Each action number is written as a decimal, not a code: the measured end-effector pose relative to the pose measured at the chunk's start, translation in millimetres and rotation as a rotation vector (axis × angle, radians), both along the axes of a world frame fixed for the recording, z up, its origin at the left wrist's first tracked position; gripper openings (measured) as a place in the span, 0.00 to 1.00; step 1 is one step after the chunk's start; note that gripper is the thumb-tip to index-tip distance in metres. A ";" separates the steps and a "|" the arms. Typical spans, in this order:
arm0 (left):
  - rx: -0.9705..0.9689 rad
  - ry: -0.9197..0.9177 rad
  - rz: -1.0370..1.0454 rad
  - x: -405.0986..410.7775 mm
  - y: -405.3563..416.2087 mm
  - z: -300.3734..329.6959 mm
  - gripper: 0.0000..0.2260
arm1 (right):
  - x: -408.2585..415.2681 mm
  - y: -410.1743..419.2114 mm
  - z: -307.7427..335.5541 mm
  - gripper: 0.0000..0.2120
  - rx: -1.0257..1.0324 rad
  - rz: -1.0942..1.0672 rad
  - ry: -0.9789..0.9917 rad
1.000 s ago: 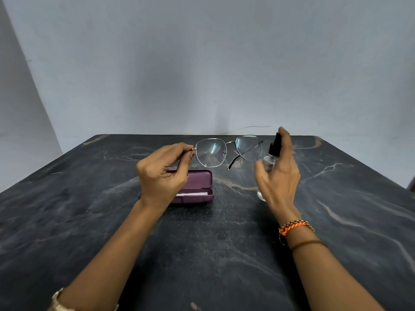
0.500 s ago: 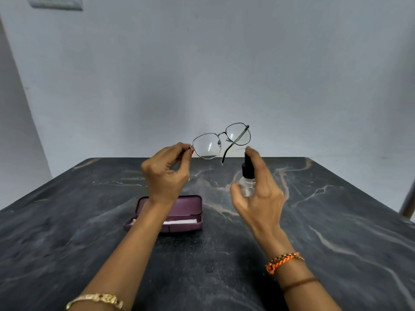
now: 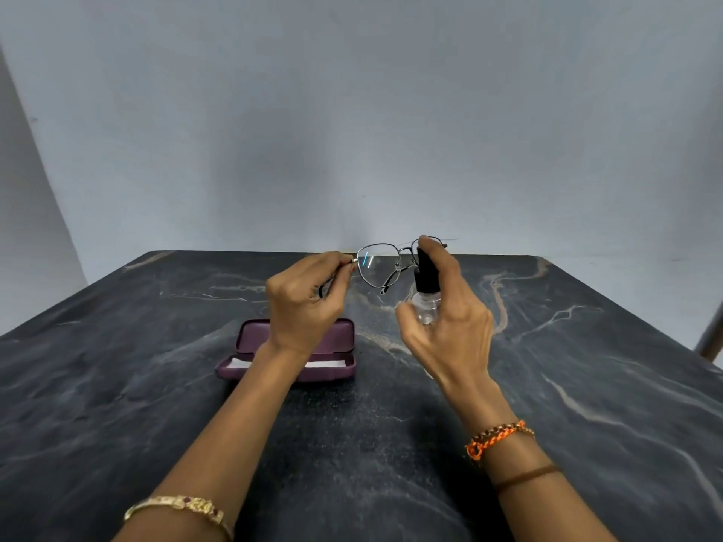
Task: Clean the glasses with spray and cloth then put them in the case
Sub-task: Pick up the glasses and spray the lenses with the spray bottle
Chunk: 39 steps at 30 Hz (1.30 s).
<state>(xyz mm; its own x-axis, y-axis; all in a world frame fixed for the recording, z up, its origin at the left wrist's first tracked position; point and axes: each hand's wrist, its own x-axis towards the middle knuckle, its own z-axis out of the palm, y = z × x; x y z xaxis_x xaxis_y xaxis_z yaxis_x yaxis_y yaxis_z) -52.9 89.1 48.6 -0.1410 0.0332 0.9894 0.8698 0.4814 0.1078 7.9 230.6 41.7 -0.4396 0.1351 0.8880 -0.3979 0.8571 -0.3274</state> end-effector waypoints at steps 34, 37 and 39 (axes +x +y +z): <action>0.080 -0.020 0.006 6.6 -2.4 1.6 0.02 | -5.2 22.5 -8.1 0.31 -0.352 -0.159 0.089; 0.119 -0.049 0.001 5.5 -3.0 0.6 0.03 | -8.3 26.2 -15.5 0.33 -0.336 -0.170 0.050; 0.143 -0.066 0.002 5.1 -3.9 -0.4 0.03 | -10.5 28.4 -22.0 0.36 -0.289 -0.168 -0.002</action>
